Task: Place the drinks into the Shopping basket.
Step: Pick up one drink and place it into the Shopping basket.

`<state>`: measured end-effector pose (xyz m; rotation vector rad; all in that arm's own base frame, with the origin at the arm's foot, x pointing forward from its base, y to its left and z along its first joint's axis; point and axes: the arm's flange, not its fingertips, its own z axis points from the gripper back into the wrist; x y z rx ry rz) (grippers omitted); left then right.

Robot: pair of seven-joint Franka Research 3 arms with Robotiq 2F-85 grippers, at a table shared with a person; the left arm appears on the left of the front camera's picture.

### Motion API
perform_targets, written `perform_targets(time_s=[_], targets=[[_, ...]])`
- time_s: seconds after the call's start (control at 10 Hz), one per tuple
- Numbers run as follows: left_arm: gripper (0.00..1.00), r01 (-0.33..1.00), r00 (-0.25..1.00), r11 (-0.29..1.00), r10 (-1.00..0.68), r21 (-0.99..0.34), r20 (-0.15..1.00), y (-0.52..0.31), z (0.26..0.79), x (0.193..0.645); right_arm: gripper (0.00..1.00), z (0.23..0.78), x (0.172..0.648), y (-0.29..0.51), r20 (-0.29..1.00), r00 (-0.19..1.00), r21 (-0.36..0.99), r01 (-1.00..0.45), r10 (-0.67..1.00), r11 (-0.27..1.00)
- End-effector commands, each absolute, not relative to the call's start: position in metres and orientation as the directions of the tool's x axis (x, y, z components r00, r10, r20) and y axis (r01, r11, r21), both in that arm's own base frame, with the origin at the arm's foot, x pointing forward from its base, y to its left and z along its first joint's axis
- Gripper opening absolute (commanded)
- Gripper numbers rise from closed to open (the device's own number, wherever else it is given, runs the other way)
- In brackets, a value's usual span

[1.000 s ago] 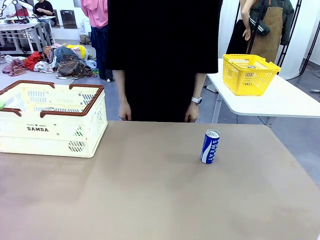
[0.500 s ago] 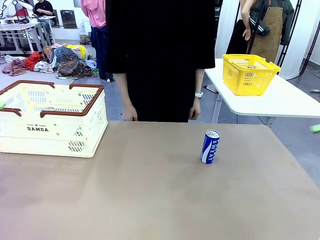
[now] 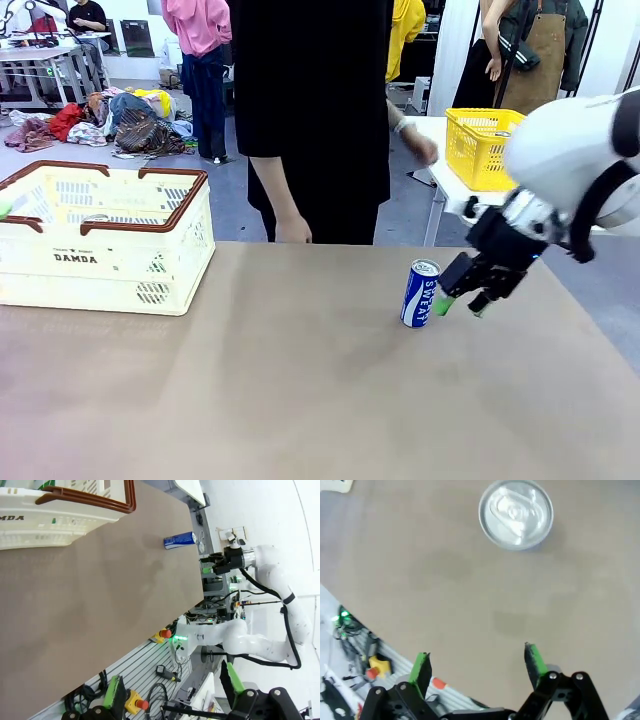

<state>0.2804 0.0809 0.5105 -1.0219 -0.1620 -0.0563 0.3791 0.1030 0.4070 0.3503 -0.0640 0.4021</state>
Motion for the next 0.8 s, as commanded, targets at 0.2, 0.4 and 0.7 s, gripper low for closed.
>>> perform_targets(time_s=[0.2, 0.4, 0.7], targets=[[1.0, 0.11, 0.988, 0.514, 0.039, -0.851, 0.151, 0.08, 0.513, 0.278, 1.0, 0.409, 0.378, 0.091, 0.164, 0.952, 0.266, -0.293, 0.256, 0.918], [1.0, 0.11, 0.988, 0.514, 0.039, -0.851, 0.151, 0.08, 0.513, 0.278, 1.0, 0.419, 0.397, 0.107, 0.179, 0.965, 0.159, -0.223, 0.194, 0.962], [1.0, 0.11, 0.988, 0.514, 0.039, -0.851, 0.151, 0.08, 0.513, 0.278, 1.0, 0.429, 0.444, 0.128, 0.074, 0.992, 0.058, -0.105, 0.1, 0.993]])
